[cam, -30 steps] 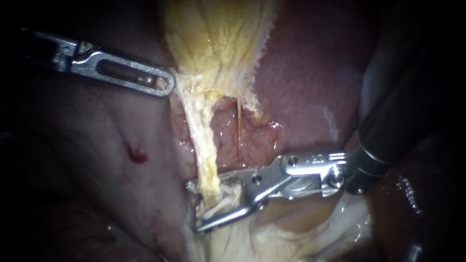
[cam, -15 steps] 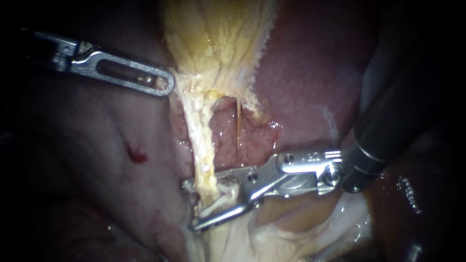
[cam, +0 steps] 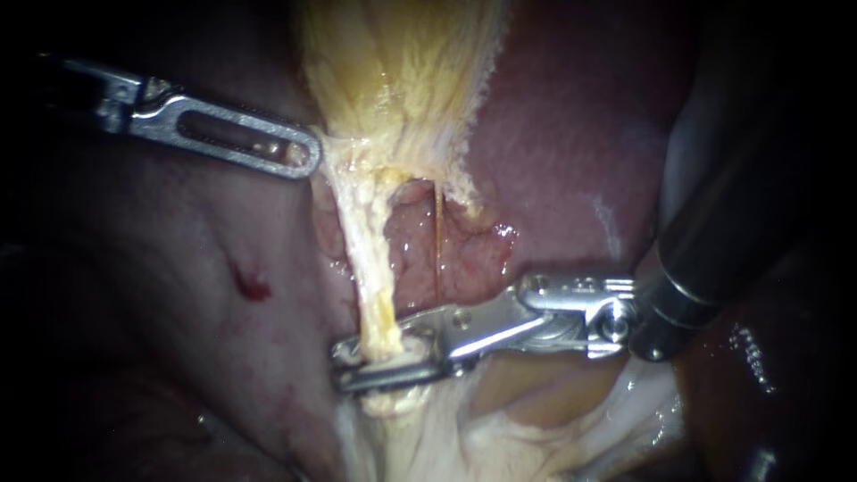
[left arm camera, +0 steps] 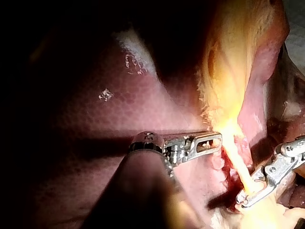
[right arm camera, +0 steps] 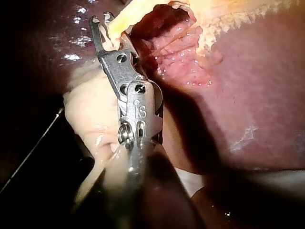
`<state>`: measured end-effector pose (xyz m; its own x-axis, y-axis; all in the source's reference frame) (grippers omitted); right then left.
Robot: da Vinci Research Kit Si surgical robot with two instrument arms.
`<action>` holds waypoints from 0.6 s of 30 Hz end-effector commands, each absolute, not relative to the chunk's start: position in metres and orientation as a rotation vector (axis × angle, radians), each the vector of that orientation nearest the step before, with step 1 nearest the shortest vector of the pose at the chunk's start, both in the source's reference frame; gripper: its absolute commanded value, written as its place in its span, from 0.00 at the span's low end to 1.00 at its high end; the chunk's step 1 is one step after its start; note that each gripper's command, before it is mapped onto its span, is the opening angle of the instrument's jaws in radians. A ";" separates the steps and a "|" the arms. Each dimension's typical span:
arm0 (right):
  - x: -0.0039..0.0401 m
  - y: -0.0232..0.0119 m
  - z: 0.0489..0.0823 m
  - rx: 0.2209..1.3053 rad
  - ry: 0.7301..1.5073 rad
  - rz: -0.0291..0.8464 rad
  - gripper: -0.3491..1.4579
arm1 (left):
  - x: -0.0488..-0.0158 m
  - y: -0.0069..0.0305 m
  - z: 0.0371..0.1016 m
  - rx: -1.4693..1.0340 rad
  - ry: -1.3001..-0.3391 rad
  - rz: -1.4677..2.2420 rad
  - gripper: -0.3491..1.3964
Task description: Clipping first clip left tube
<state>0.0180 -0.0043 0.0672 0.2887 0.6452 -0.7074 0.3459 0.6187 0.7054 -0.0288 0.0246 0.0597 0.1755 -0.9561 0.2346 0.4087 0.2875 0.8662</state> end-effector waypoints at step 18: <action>0.0178 -0.0041 0.0673 1.017 1.263 0.330 0.00 | -0.0288 0.0246 0.0597 0.747 -0.916 -1.106 0.00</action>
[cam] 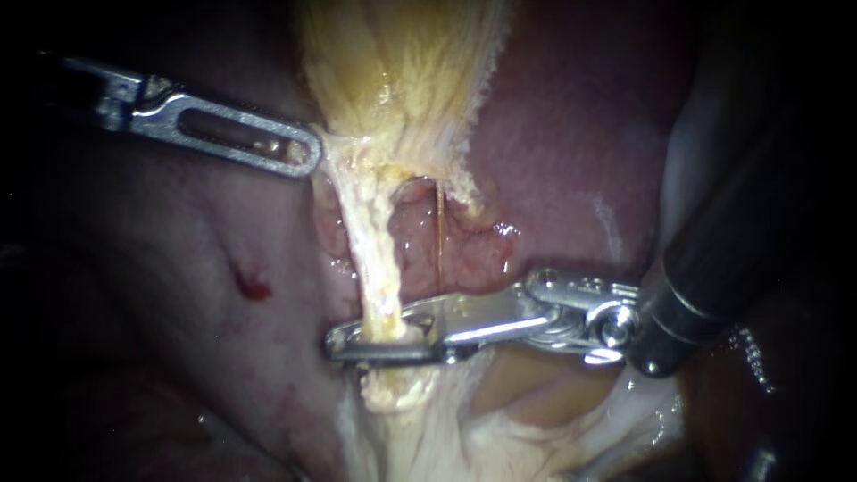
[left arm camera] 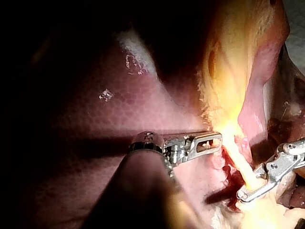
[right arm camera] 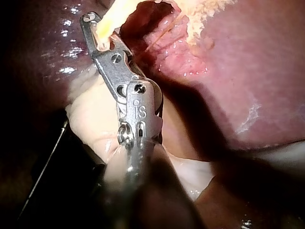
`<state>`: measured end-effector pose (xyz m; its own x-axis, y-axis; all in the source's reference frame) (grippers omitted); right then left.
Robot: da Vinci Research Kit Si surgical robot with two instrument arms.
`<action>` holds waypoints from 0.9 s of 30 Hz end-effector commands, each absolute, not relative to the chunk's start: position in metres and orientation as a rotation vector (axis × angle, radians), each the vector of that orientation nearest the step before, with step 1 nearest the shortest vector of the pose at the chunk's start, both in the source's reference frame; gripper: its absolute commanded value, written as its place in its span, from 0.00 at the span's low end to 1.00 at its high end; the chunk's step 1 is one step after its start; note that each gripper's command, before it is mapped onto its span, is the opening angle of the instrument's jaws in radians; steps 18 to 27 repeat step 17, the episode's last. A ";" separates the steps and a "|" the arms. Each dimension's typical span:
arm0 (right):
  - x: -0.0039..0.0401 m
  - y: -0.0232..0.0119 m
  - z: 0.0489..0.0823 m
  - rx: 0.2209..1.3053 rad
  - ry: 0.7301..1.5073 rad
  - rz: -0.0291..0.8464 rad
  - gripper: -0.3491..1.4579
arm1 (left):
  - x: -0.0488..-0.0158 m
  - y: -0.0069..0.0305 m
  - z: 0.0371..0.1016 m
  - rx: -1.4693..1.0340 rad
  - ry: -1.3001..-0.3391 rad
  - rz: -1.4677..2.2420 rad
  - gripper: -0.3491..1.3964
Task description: Clipping first clip left tube
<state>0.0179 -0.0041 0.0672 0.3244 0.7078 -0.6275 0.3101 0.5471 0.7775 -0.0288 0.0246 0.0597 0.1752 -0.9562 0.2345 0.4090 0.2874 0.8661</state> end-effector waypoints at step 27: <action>0.0177 -0.0040 0.0677 1.014 1.255 0.327 0.00 | -0.0289 0.0246 0.0597 0.747 -0.916 -1.107 0.00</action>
